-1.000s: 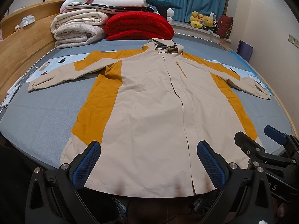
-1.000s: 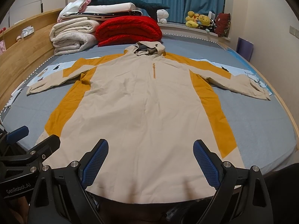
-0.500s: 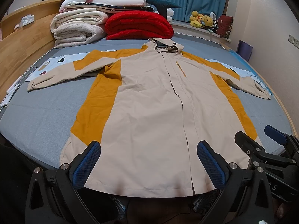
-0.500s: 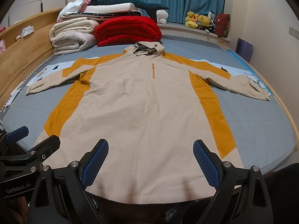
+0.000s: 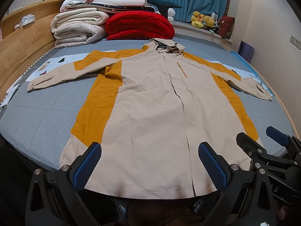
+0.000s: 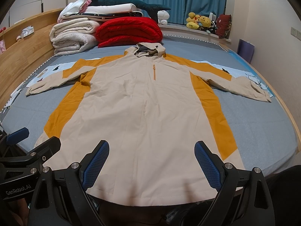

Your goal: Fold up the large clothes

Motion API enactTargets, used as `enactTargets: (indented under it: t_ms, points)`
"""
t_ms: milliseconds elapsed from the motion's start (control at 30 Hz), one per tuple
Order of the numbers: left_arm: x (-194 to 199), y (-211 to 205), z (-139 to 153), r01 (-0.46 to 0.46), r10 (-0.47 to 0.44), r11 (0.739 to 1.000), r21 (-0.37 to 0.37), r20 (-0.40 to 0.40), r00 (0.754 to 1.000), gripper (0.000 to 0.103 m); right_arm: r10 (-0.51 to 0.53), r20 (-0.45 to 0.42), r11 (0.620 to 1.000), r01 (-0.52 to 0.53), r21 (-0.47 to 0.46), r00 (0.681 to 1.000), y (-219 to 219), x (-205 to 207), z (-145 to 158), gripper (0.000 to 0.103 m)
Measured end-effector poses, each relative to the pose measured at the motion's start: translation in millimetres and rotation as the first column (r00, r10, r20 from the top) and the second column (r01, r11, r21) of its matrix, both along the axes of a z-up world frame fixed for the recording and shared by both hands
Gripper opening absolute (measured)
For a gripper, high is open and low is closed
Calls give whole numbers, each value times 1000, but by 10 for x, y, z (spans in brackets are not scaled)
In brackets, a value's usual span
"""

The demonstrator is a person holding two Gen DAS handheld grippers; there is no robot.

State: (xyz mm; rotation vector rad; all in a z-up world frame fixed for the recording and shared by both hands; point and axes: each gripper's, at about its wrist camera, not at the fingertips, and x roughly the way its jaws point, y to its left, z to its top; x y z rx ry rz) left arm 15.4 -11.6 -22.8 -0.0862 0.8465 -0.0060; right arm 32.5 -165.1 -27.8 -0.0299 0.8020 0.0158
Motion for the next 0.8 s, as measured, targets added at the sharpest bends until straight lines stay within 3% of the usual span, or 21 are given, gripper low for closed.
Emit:
enactTargets:
  t_ms: [600,800]
  points:
    - [-5,-1,18,5,-5,1000,-3,8,1000,101,0,14,1000,0,-2,1000,-7,11,16,92]
    - [39,80,169,-21,21,1000,-9,55,998,79,-6,53,1000,5,8,999,-134,93,162,90]
